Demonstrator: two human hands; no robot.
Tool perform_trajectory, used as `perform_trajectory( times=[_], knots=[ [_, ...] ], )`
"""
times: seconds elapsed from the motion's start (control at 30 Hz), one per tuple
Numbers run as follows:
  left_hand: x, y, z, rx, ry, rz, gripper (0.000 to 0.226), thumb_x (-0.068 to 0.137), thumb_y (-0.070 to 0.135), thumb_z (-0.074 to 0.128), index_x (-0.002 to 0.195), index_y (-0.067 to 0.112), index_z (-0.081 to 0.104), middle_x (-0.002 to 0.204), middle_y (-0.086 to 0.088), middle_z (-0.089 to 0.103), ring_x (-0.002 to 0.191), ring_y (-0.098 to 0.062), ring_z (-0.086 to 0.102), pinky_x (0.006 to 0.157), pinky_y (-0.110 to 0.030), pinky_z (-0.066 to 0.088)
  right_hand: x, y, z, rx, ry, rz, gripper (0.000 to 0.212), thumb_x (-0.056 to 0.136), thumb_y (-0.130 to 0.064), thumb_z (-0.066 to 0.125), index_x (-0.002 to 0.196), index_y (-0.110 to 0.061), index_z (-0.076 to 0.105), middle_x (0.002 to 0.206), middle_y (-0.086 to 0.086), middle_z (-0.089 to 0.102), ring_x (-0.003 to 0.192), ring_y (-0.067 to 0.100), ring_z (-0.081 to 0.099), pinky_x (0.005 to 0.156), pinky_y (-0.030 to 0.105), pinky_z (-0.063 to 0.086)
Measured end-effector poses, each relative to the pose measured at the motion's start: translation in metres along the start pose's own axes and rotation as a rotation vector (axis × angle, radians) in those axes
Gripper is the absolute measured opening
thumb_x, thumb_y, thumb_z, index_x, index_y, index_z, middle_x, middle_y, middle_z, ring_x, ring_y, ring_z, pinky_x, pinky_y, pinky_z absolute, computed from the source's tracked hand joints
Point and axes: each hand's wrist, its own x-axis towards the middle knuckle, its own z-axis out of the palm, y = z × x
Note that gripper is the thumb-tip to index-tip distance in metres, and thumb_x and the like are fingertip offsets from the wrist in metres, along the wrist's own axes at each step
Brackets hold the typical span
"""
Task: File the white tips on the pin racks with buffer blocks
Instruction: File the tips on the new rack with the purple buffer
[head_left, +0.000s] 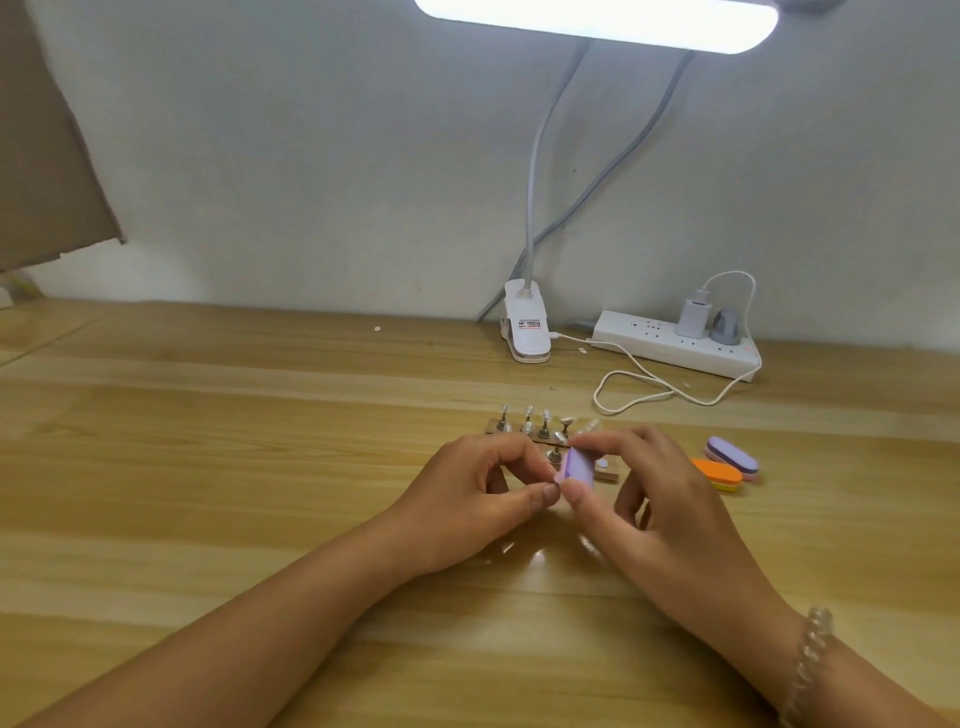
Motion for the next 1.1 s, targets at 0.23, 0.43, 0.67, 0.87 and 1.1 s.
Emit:
perform_trajectory(
  times=[0.23,0.43,0.67,0.87,1.1],
  knots=[
    [-0.001,-0.001,-0.001,-0.023,-0.003,-0.006,0.028,0.086,0.002,0.068,0.079,0.029,0.064,0.059,0.025,0.059,0.046,0.003,0.047,0.048,-0.01,0.033,-0.006,-0.009,0.003,-0.087,-0.085,-0.118,0.04,0.083,-0.053,0.059,0.115,-0.03,0.064,0.109,-0.016,0.052,0.053,0.013,0.052,0.05,0.03,0.047],
    [-0.001,0.002,0.0,-0.044,0.003,-0.014,0.011,0.089,0.009,0.072,0.083,0.018,0.068,0.055,0.028,0.058,0.041,0.005,0.045,0.044,-0.008,0.029,-0.001,0.001,0.0,-0.046,0.032,-0.023,0.029,0.082,-0.04,0.069,0.108,-0.027,0.065,0.106,-0.011,0.058,0.06,-0.001,0.05,0.058,0.017,0.039],
    [-0.001,0.002,-0.001,-0.034,-0.003,-0.024,0.014,0.089,0.012,0.073,0.082,0.023,0.068,0.054,0.027,0.058,0.042,0.004,0.045,0.046,-0.008,0.03,0.001,0.002,0.0,0.005,0.054,0.003,0.029,0.079,-0.04,0.071,0.105,-0.029,0.064,0.103,-0.013,0.058,0.058,0.015,0.055,0.058,0.024,0.044],
    [-0.001,0.0,-0.002,-0.019,-0.015,-0.023,0.024,0.091,0.007,0.066,0.087,0.03,0.067,0.06,0.028,0.062,0.047,0.003,0.051,0.052,-0.013,0.039,-0.004,-0.005,0.003,-0.045,-0.042,-0.106,0.031,0.083,-0.045,0.068,0.109,-0.03,0.061,0.105,-0.016,0.057,0.055,0.012,0.055,0.053,0.024,0.045],
    [-0.001,-0.003,-0.002,-0.054,-0.024,-0.01,0.019,0.094,0.011,0.065,0.092,0.03,0.07,0.074,0.025,0.067,0.049,0.0,0.053,0.055,-0.016,0.041,-0.004,-0.004,0.003,-0.087,-0.029,-0.112,0.034,0.084,-0.042,0.068,0.113,-0.028,0.06,0.109,-0.015,0.056,0.055,0.01,0.056,0.052,0.027,0.048]
  ],
)
